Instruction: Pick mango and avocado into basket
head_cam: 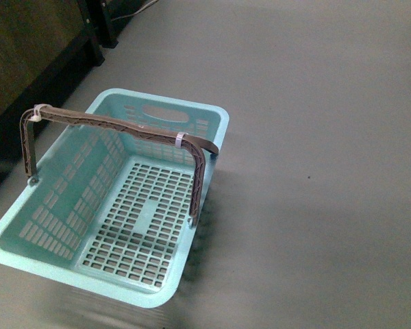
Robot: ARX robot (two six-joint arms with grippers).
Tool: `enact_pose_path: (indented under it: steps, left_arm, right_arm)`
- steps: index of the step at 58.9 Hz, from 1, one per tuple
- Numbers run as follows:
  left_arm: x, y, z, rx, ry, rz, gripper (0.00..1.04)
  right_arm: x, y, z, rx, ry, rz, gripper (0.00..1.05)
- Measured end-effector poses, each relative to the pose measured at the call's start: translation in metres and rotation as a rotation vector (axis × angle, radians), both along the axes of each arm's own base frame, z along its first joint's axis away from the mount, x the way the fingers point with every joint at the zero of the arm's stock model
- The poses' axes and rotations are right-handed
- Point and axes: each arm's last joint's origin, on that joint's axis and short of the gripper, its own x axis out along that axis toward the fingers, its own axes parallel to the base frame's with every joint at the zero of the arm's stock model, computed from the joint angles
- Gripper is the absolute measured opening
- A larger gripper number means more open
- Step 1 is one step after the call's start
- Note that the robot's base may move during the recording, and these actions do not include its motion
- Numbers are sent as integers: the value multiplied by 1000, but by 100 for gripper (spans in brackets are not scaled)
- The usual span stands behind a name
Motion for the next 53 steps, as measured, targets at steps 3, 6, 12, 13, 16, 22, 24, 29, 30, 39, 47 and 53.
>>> enact_pose_path:
  steps: [3,6,12,13,16,22,24,29,30,39,47,53]
  left_arm:
    - [0,0,0,0,0,0,97]
    - [0,0,0,0,0,0,97]
    - [0,0,0,0,0,0,97]
    - [0,0,0,0,0,0,97]
    - [0,0,0,0,0,0,97]
    - [0,0,0,0,0,0,97]
    - [0,0,-1,-21,35,-6,97]
    - [3,-1,0,-371,553,10,97]
    - [5,-1,-2,-469,636,38,97]
    - [29,6,6,-877,687,130,97]
    - [67,12,-3,-1035,696,225,97]
    - [96,10,-13,-1092,695,260,97]
  right_arm:
    - [0,0,0,0,0,0,96]
    - [0,0,0,0,0,0,96]
    - [0,0,0,0,0,0,96]
    - [0,0,0,0,0,0,96]
    - [0,0,0,0,0,0,96]
    - [0,0,0,0,0,0,96]
    - [0,0,0,0,0,0,96]
    - [0,0,0,0,0,0,96]
    - [0,0,0,0,0,0,96]
    - [0,0,0,0,0,-1,96]
    - [0,0,0,0,0,-1,96]
    - [0,0,0,0,0,-1,96]
